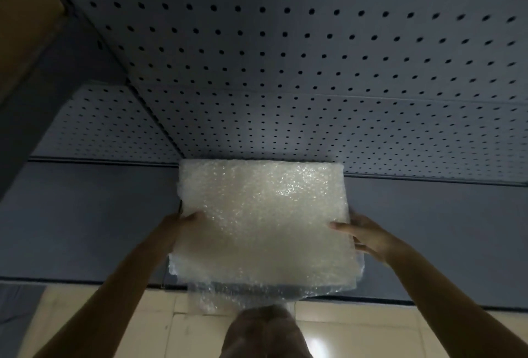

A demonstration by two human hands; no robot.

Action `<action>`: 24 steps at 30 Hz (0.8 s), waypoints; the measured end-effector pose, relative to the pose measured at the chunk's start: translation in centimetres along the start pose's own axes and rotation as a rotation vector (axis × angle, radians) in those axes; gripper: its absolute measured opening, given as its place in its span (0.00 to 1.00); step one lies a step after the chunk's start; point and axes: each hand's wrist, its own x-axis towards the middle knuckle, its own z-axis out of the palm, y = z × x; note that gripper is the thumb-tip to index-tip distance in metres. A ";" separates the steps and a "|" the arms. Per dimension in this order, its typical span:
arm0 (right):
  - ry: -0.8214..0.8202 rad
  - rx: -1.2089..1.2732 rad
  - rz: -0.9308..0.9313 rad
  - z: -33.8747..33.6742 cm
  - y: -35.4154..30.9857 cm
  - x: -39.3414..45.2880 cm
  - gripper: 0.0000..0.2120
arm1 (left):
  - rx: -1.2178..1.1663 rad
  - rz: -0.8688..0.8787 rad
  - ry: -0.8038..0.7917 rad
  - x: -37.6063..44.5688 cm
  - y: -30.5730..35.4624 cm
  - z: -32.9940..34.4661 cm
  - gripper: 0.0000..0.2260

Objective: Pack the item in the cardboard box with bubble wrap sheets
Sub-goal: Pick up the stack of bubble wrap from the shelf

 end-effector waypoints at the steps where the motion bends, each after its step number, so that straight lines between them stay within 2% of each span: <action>1: -0.002 0.001 0.000 0.0 0.0 0.2 0.26 | -0.046 0.001 -0.024 -0.2 -0.2 0.2 0.05; 5: -0.019 0.021 0.072 -0.3 0.4 0.6 0.25 | -0.069 -0.014 -0.128 -1.3 -0.3 0.0 0.06; 8: -0.025 0.043 0.059 -0.1 0.6 0.5 0.17 | -0.074 -0.007 -0.157 -1.5 -0.6 -0.5 0.10; 11: 0.025 0.052 0.005 -0.3 1.0 0.3 0.08 | -0.065 0.035 -0.102 -2.1 -0.7 -0.2 0.14; 14: 0.035 0.047 -0.032 -1.2 1.0 -0.5 0.11 | -0.085 0.054 -0.127 -3.1 -0.6 0.3 0.10; 17: 0.018 0.045 -0.060 -2.8 0.7 -2.1 0.07 | -0.107 0.092 -0.231 -4.1 0.2 1.2 0.10; 18: 0.019 0.046 -0.067 -3.5 0.9 -2.5 0.09 | -0.103 0.103 -0.281 -4.4 0.6 1.6 0.12; 21: 0.065 0.021 -0.072 -5.6 1.9 -3.9 0.15 | -0.014 0.124 -0.377 -4.5 1.7 2.8 0.28; 24: 0.115 0.053 -0.080 -7.2 3.6 -5.7 0.13 | 0.076 0.133 -0.446 -4.6 2.8 4.7 0.30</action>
